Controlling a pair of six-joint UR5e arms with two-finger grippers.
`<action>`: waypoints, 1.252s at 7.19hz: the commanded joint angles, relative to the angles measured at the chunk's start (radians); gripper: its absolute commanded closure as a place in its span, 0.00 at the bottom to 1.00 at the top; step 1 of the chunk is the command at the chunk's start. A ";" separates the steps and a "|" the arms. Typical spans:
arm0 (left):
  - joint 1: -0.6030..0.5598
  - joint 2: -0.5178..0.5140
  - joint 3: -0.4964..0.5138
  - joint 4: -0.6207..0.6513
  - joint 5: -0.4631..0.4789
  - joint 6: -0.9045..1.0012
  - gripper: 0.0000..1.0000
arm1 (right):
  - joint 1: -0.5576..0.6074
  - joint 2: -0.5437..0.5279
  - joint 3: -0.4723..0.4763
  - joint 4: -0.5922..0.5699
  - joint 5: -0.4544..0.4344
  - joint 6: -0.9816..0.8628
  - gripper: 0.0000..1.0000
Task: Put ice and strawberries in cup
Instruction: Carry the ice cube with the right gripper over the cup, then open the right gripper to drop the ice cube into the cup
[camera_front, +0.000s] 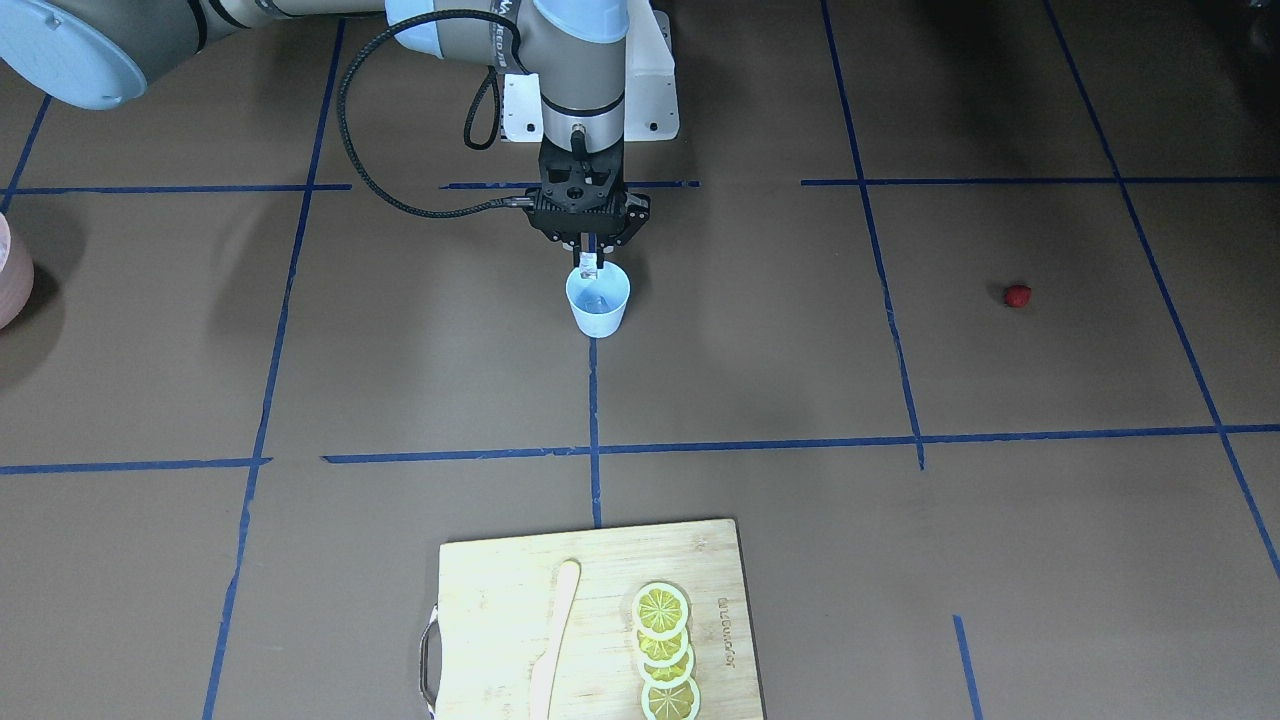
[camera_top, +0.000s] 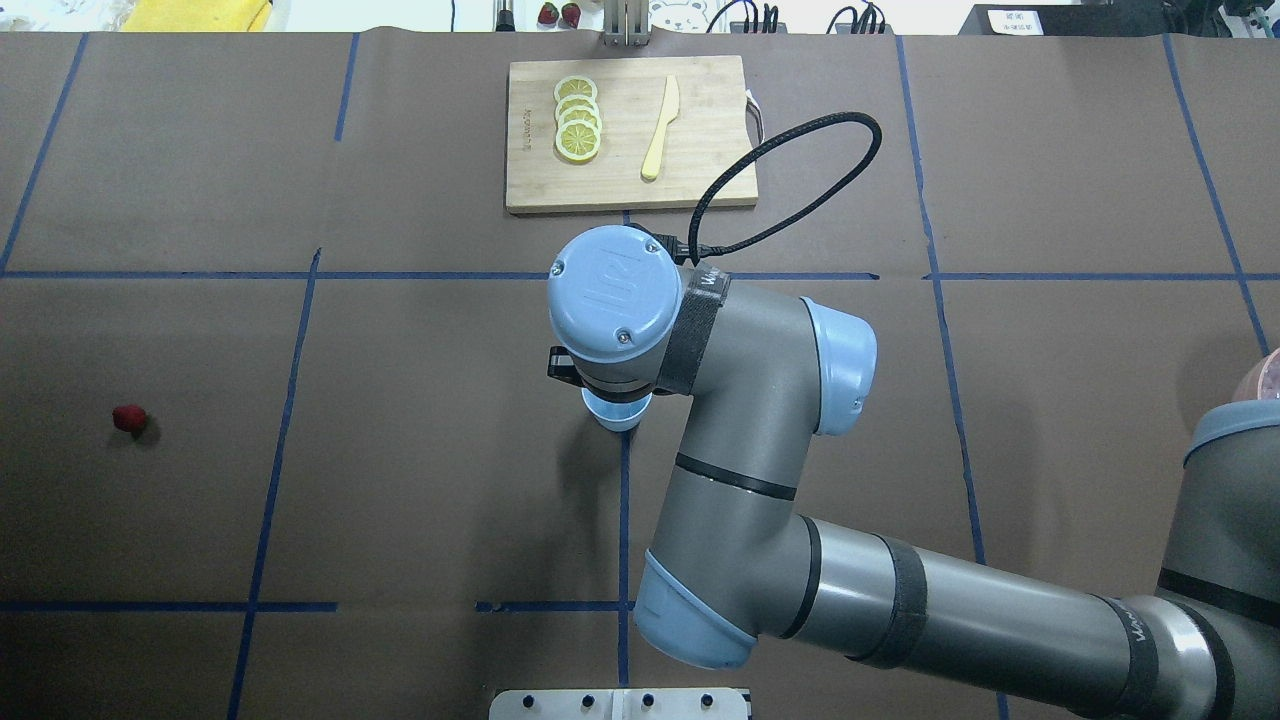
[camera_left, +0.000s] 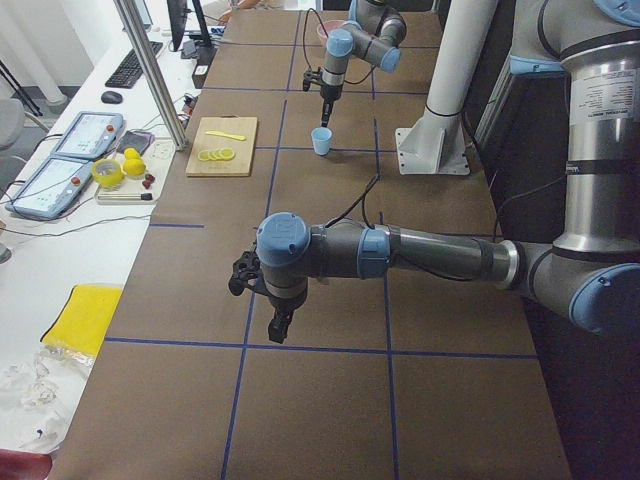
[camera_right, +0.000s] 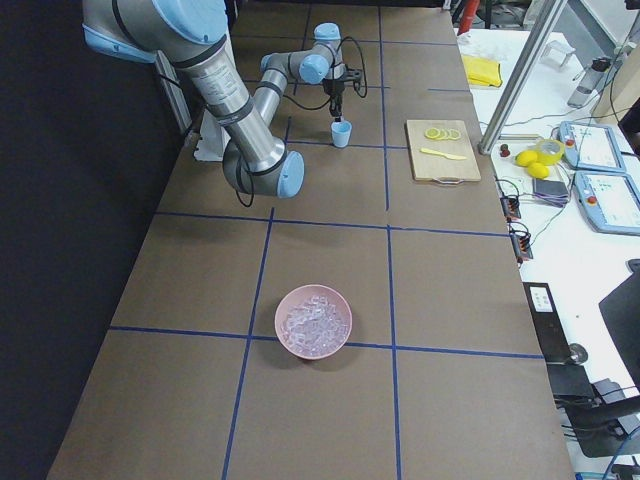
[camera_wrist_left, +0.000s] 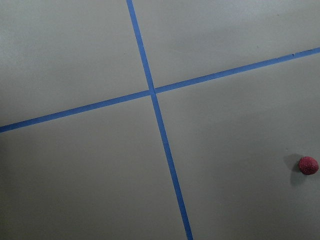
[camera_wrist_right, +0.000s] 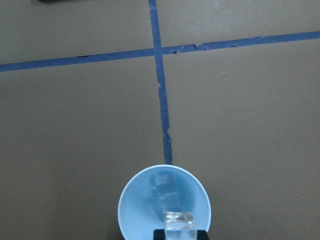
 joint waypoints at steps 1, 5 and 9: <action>0.000 0.000 0.003 0.000 0.000 0.000 0.00 | -0.005 0.004 -0.016 0.002 -0.013 0.000 0.84; 0.000 0.000 0.004 -0.002 0.000 0.000 0.00 | -0.007 0.004 -0.025 0.005 -0.017 0.002 0.01; 0.000 -0.001 0.004 -0.002 0.001 0.002 0.00 | 0.047 0.001 -0.014 0.004 0.030 -0.033 0.01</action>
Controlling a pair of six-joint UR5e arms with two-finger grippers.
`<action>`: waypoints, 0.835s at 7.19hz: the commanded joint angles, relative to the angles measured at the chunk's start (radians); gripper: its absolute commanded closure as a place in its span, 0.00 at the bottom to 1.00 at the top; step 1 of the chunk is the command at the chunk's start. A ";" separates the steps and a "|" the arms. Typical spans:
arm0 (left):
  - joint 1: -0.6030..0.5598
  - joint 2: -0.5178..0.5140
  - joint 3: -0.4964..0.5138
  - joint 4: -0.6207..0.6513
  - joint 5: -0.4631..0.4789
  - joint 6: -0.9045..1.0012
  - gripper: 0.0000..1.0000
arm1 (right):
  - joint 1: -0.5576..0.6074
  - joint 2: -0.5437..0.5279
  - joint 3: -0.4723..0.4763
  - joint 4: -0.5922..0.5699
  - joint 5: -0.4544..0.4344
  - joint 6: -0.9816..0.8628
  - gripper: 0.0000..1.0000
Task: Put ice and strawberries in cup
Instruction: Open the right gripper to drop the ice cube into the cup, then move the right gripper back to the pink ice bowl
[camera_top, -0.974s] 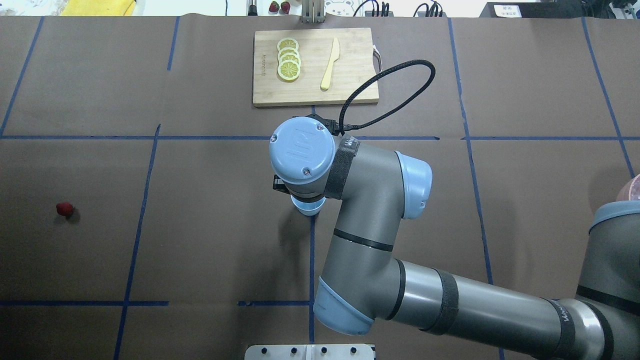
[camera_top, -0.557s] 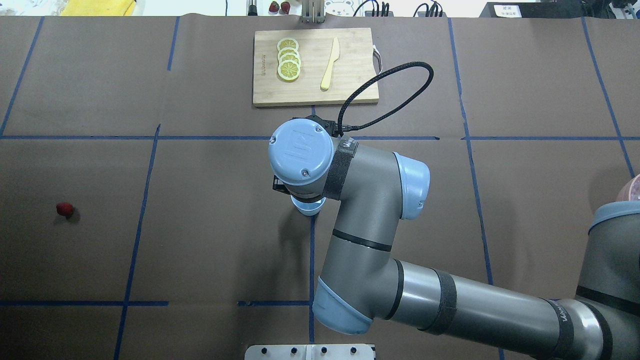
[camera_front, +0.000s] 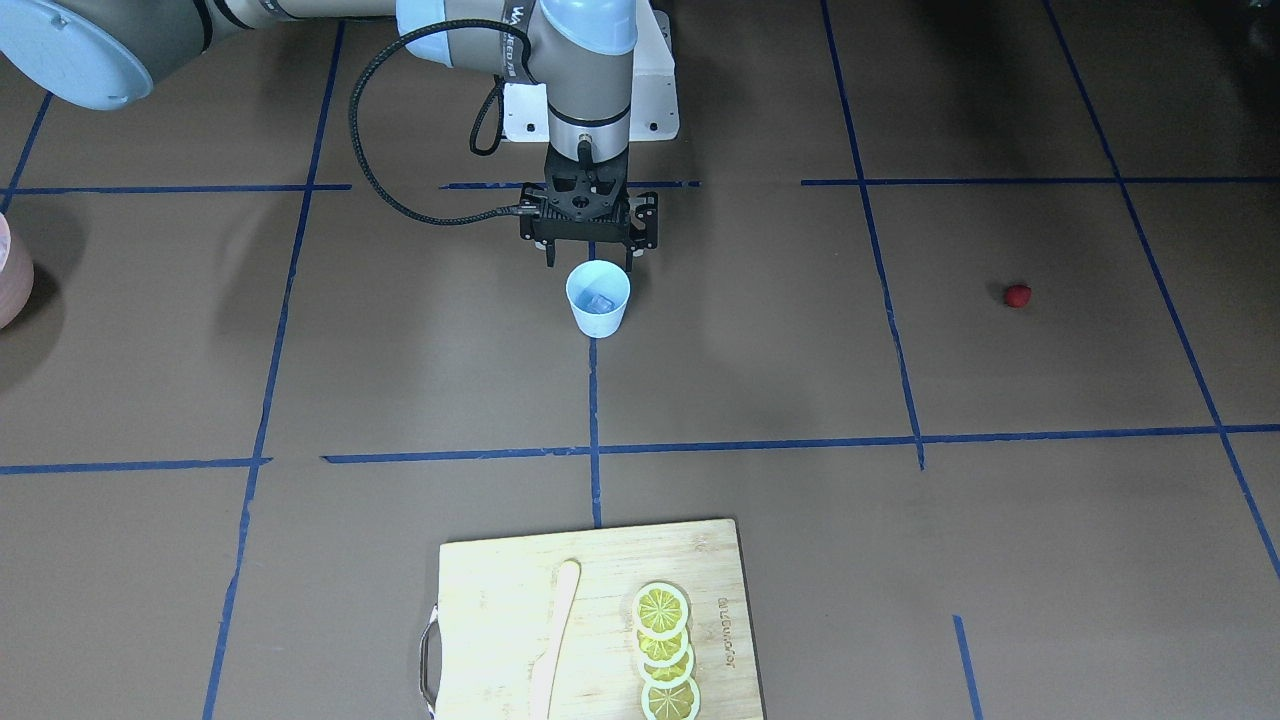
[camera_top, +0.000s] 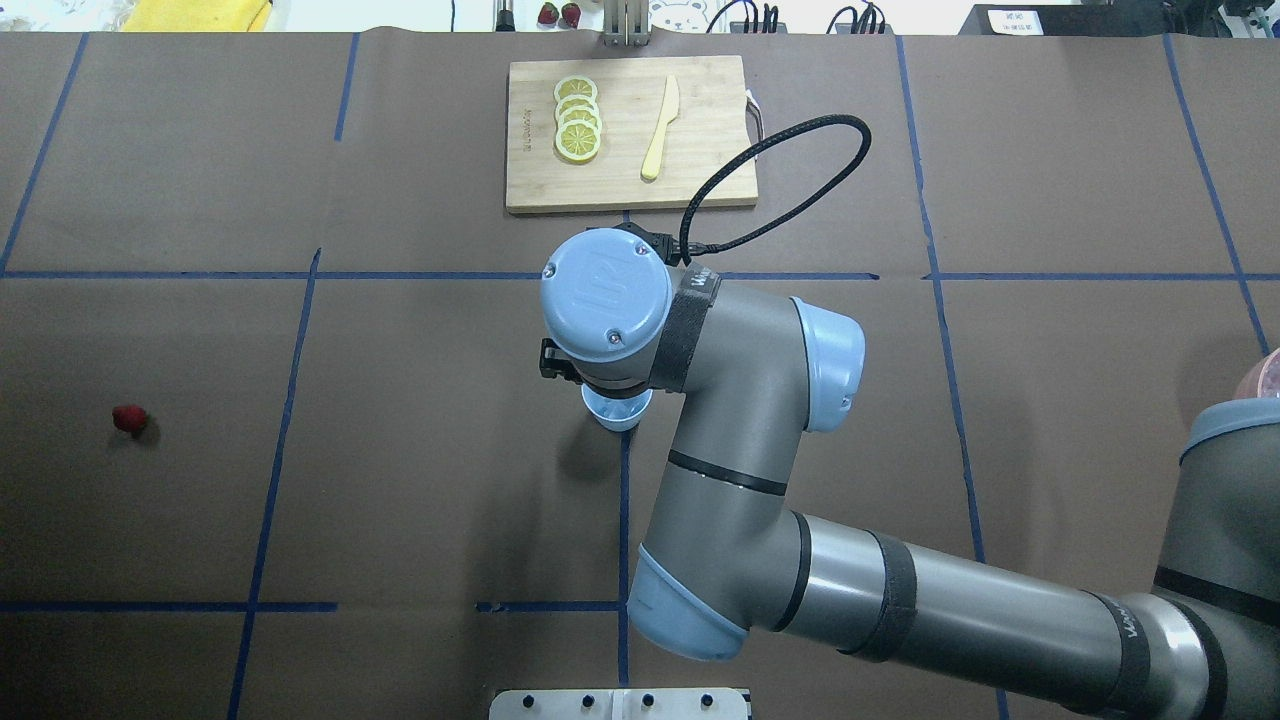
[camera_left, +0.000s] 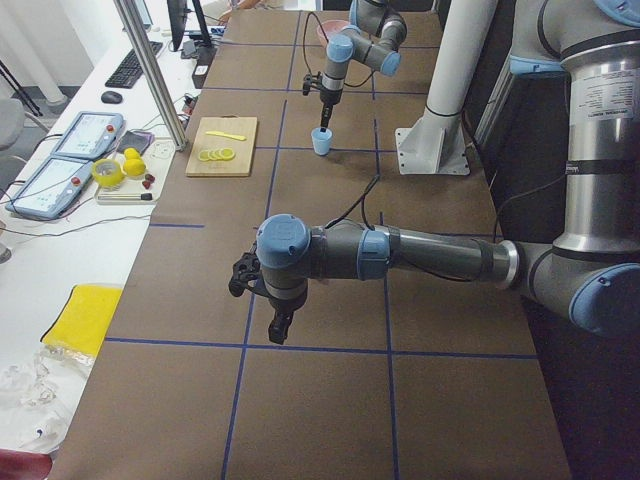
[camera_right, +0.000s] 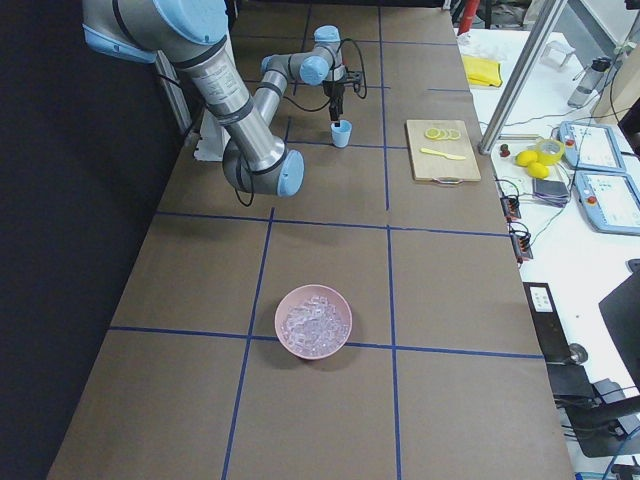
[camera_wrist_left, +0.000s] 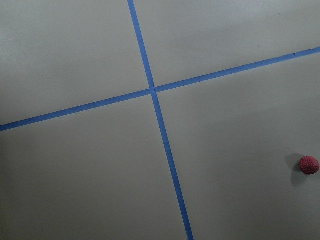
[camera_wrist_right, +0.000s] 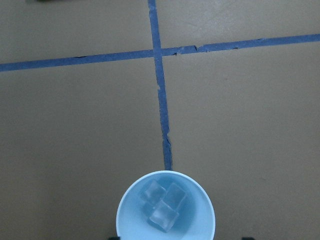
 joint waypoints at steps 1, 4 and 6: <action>0.000 -0.001 0.001 0.000 0.001 0.001 0.00 | 0.096 -0.010 0.009 -0.003 0.110 -0.077 0.01; 0.002 -0.004 -0.001 -0.002 0.009 0.010 0.00 | 0.298 -0.176 0.114 -0.004 0.261 -0.339 0.01; 0.002 -0.013 -0.016 -0.002 0.009 0.007 0.00 | 0.489 -0.296 0.133 -0.006 0.418 -0.576 0.01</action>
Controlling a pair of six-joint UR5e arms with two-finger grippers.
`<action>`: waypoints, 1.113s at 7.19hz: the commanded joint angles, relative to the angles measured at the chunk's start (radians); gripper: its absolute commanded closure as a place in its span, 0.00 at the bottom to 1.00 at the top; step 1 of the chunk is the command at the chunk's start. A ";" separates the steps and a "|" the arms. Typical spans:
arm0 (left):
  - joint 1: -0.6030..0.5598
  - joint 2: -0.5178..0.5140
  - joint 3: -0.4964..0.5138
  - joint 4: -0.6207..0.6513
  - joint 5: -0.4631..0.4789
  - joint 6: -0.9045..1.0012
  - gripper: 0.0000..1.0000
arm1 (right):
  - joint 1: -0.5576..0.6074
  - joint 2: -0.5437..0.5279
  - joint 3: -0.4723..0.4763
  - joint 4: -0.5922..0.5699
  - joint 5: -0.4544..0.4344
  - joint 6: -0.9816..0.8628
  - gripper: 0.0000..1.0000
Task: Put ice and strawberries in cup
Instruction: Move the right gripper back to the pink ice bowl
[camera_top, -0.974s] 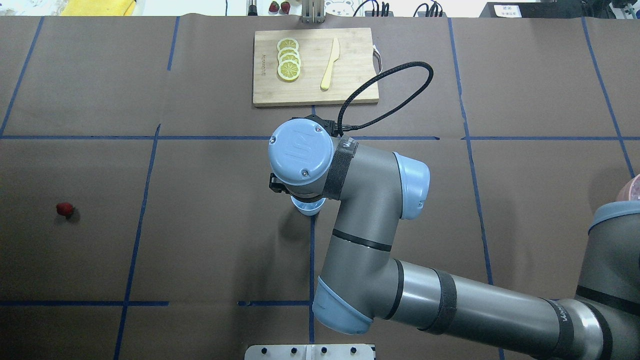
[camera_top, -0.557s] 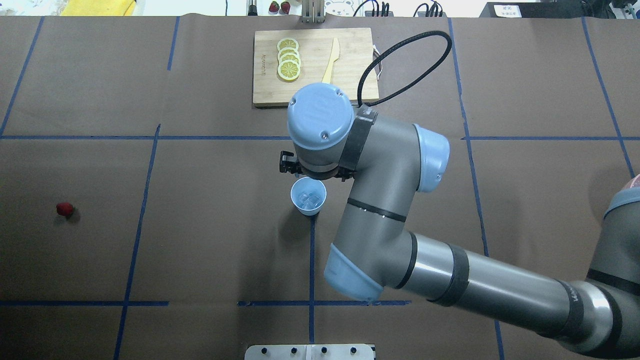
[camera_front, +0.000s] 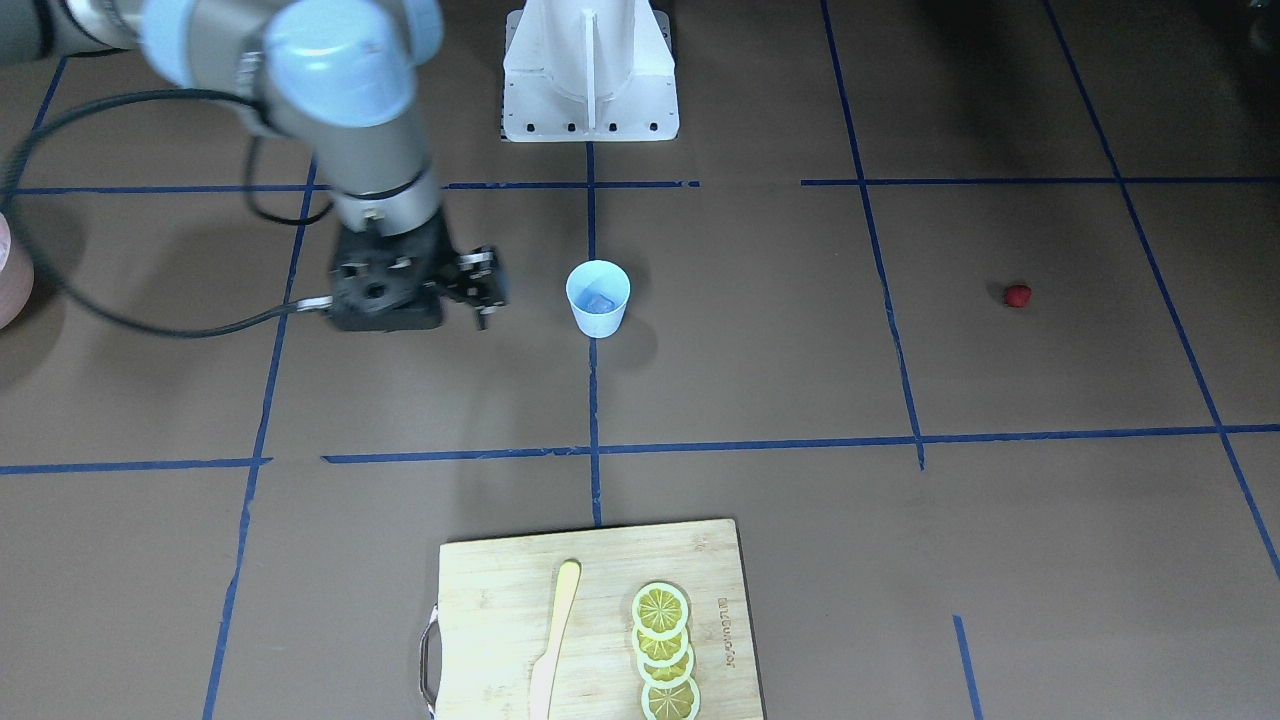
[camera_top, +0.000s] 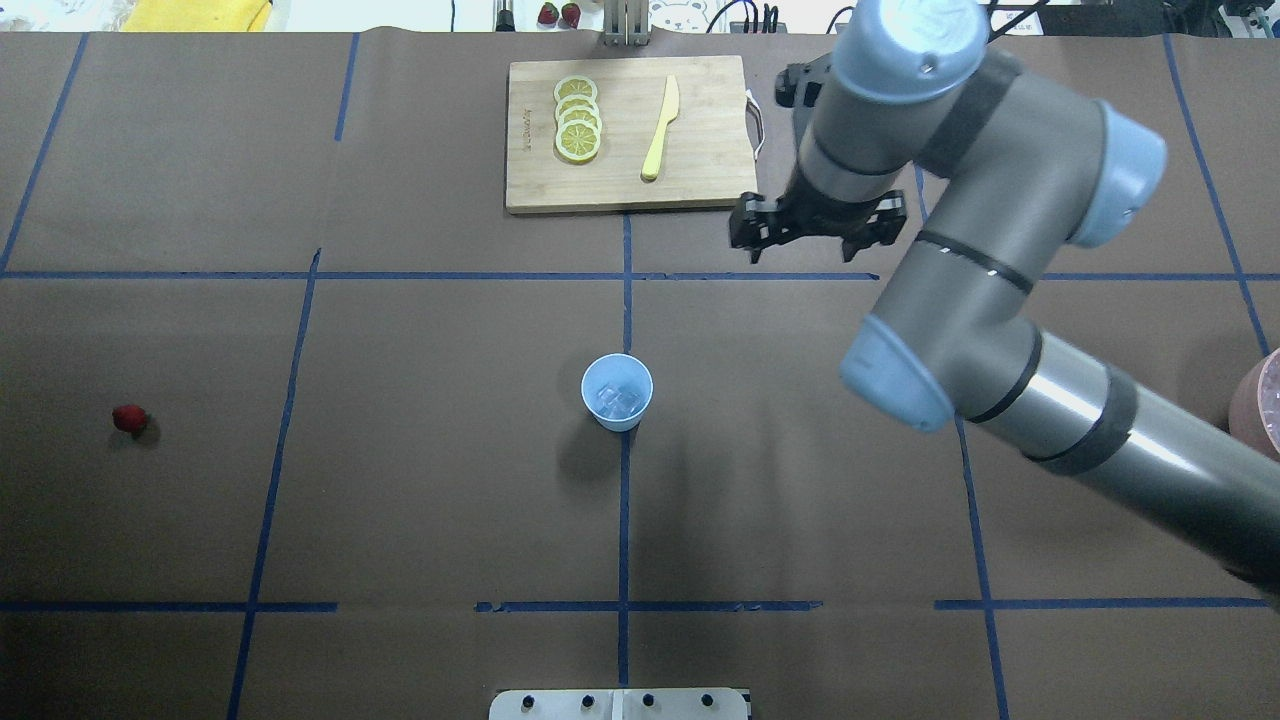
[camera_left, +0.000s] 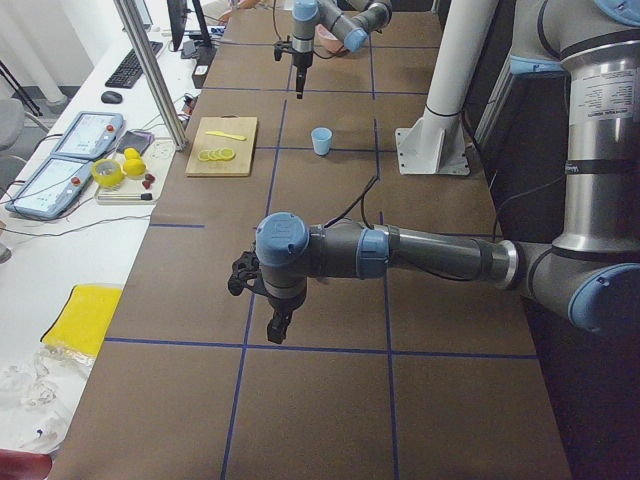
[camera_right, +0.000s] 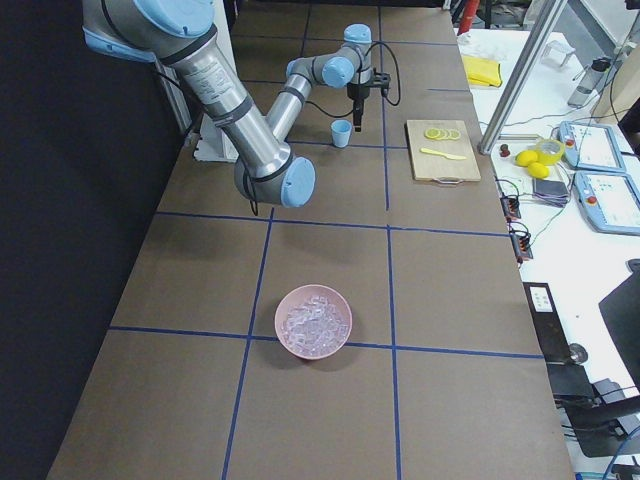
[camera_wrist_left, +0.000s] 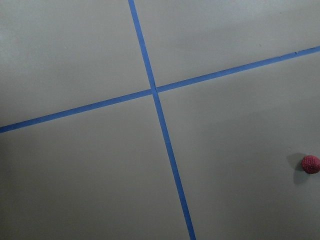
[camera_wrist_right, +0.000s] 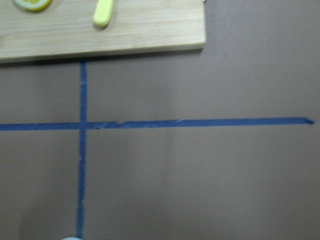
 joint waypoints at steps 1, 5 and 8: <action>0.000 -0.005 -0.003 0.000 0.000 -0.003 0.00 | 0.207 -0.163 0.045 -0.001 0.144 -0.285 0.01; 0.006 -0.010 0.009 -0.124 -0.006 -0.010 0.00 | 0.578 -0.509 0.080 -0.003 0.229 -1.001 0.00; 0.008 -0.019 0.026 -0.124 -0.009 -0.009 0.00 | 0.792 -0.733 0.073 0.003 0.283 -1.335 0.00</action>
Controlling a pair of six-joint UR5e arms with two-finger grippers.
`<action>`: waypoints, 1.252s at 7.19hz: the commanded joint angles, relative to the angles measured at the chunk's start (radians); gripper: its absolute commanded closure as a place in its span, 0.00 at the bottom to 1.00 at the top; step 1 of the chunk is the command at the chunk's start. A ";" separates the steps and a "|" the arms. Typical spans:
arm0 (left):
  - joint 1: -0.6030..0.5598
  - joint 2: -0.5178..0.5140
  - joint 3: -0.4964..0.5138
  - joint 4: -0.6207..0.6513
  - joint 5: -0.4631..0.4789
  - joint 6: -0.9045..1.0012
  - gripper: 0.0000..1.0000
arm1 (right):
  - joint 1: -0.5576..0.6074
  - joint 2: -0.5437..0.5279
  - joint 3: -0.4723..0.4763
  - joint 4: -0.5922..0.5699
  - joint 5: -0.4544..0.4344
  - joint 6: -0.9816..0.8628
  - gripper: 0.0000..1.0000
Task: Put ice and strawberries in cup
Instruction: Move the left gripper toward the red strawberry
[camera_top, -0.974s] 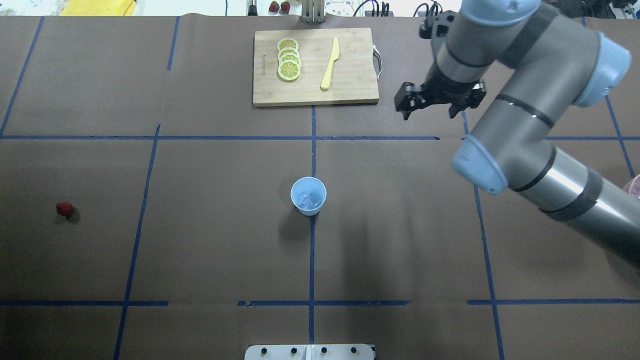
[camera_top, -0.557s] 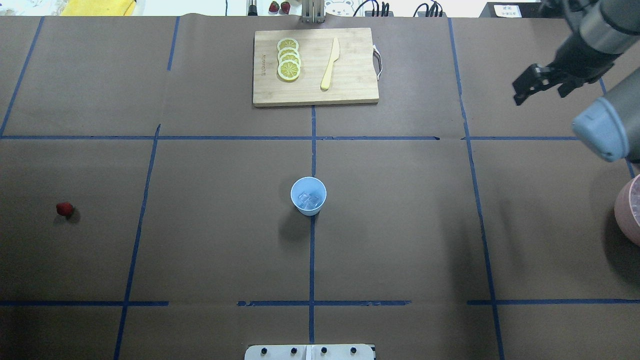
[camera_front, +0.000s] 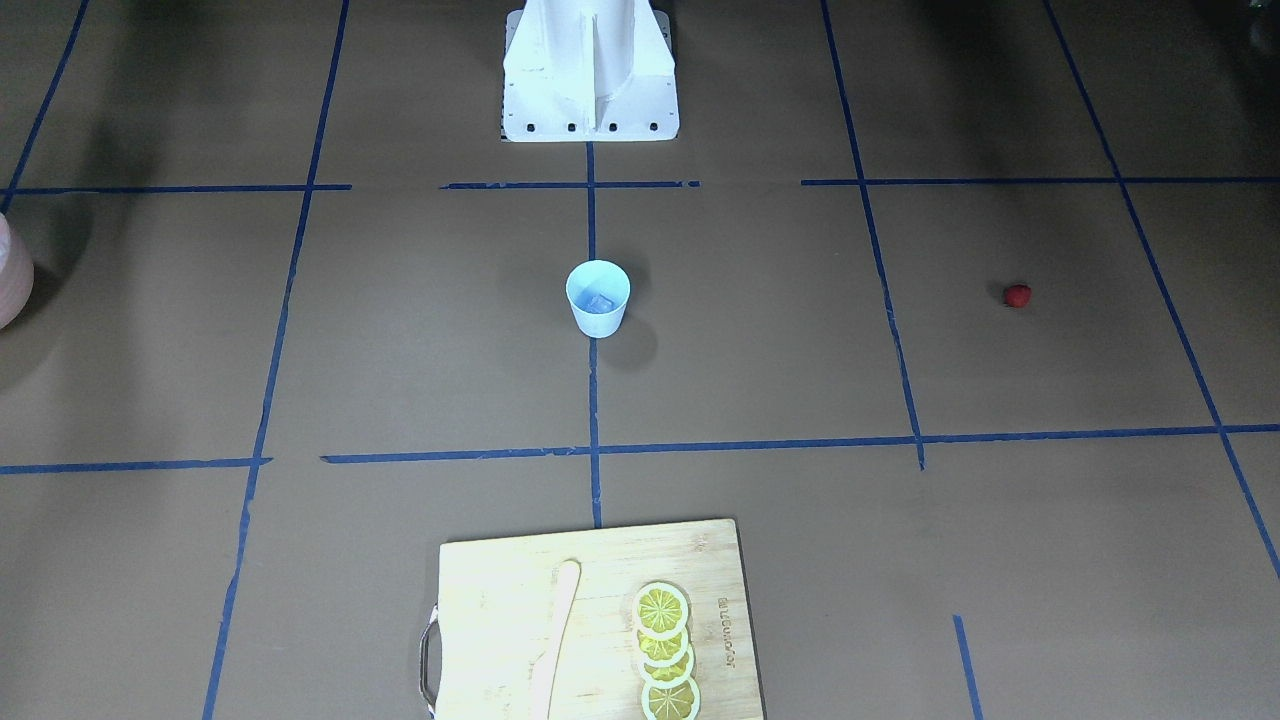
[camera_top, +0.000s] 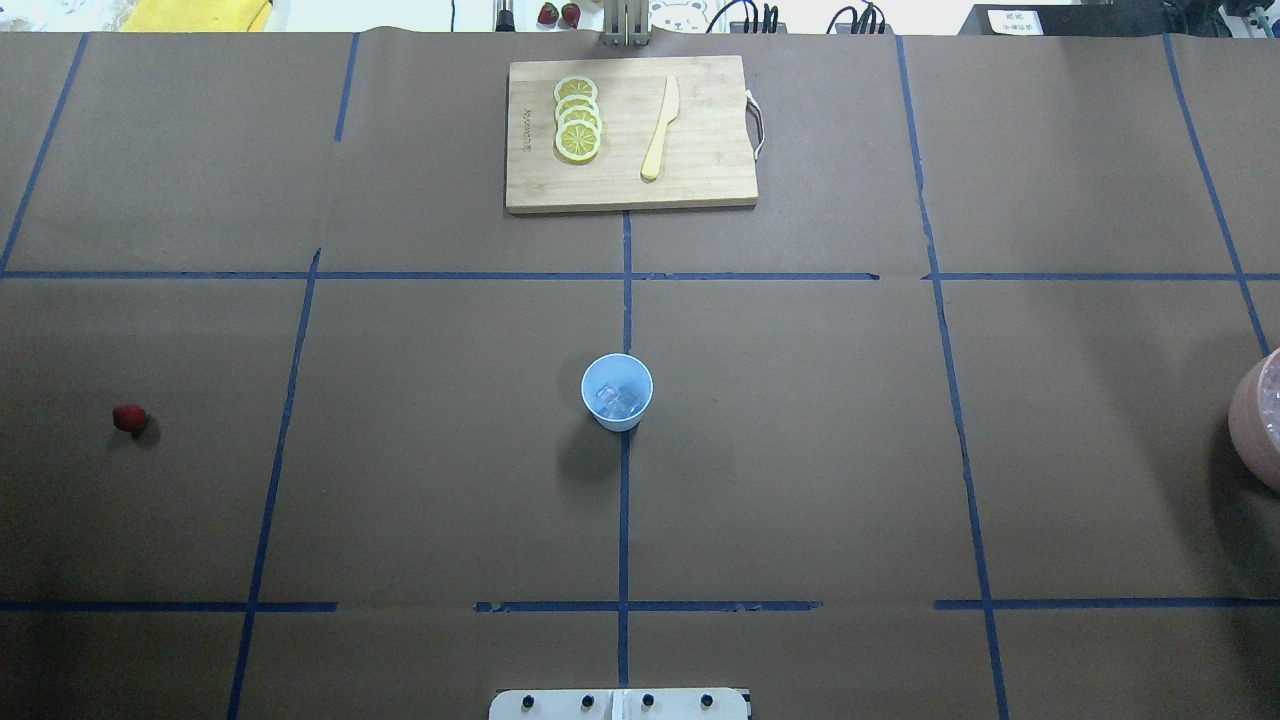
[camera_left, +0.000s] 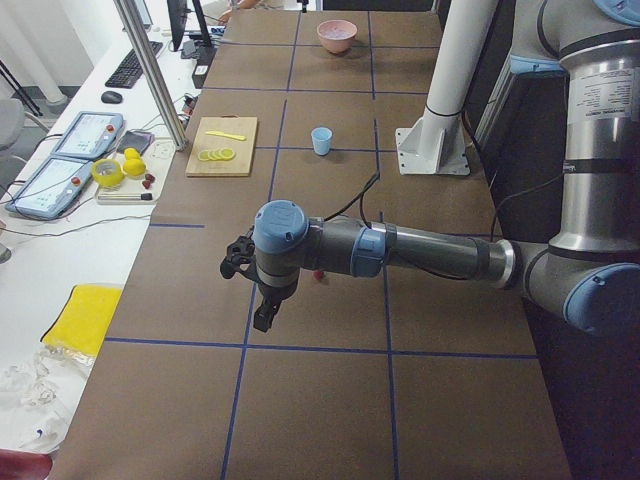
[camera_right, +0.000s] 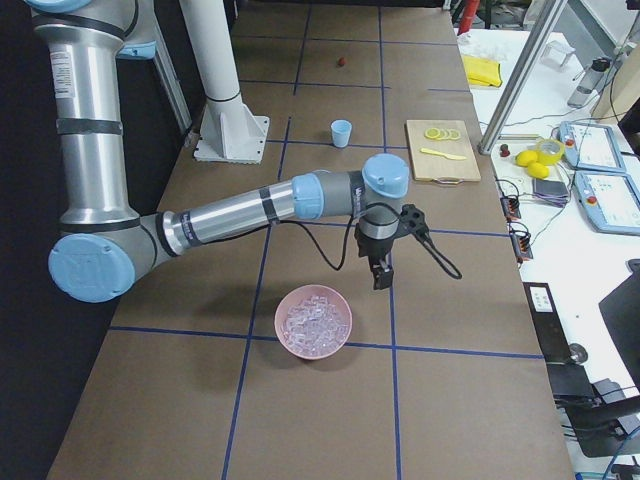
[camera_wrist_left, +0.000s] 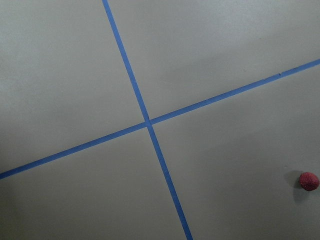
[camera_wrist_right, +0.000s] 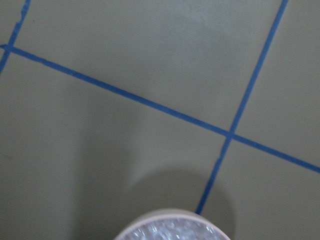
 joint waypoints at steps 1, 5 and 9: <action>0.000 -0.007 0.000 -0.005 0.000 0.000 0.00 | 0.136 -0.152 0.001 0.007 0.009 -0.135 0.00; 0.161 -0.011 -0.066 -0.017 0.009 -0.230 0.00 | 0.149 -0.197 0.012 0.010 0.012 -0.006 0.00; 0.443 0.091 -0.043 -0.426 0.133 -0.725 0.00 | 0.149 -0.199 0.012 0.012 0.010 -0.017 0.00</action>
